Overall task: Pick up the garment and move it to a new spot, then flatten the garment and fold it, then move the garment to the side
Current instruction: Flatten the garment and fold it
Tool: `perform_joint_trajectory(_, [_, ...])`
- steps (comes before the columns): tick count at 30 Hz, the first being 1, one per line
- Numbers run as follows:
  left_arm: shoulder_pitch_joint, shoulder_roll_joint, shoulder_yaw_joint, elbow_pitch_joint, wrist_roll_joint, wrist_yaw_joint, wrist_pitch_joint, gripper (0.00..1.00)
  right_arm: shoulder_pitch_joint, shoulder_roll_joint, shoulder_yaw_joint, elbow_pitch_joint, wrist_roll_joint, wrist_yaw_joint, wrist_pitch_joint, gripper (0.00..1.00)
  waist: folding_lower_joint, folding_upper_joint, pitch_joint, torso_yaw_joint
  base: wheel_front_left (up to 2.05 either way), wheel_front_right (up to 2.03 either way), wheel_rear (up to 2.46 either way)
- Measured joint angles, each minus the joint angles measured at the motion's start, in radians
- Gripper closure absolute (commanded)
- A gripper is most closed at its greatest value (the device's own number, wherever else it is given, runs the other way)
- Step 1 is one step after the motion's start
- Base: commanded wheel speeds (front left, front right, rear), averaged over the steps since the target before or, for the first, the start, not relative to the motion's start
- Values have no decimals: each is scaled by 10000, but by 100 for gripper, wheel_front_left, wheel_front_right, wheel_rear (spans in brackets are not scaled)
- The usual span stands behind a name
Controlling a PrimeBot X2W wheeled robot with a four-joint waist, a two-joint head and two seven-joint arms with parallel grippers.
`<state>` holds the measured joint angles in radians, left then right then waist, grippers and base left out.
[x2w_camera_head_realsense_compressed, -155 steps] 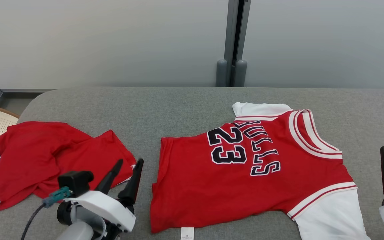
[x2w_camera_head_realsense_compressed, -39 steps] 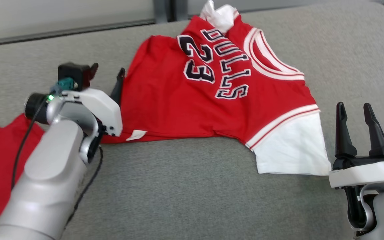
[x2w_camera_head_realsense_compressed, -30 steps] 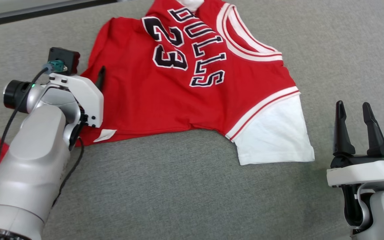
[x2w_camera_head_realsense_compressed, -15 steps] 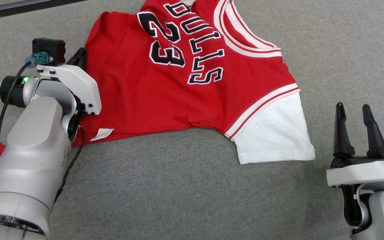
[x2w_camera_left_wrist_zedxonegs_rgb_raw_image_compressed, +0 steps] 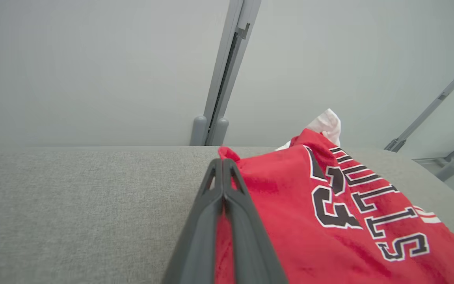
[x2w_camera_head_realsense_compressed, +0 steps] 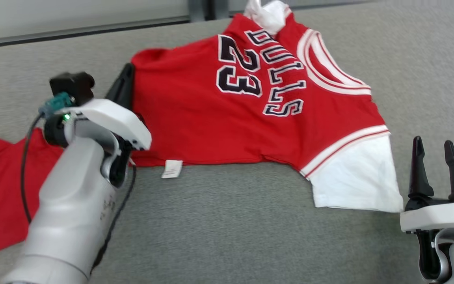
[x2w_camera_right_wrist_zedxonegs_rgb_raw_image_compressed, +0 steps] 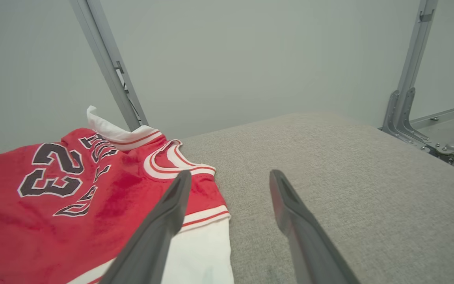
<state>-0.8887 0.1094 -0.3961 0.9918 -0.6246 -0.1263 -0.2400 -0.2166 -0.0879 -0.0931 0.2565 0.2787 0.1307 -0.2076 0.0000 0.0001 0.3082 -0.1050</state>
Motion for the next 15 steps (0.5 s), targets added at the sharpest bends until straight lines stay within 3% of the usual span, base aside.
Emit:
perform_joint_trajectory(6, [2214,0,-963,-2633,-943,-38,777,100,258,-19,-144,117,-96,0,249,0,0,0,-658,1007,0,0,0])
perform_joint_trajectory(15, [5685,1442,-2366,-7198,-1404,123,3244,100,477,12,-288,136,-301,0,677,0,0,0,-1469,2390,0,0,0])
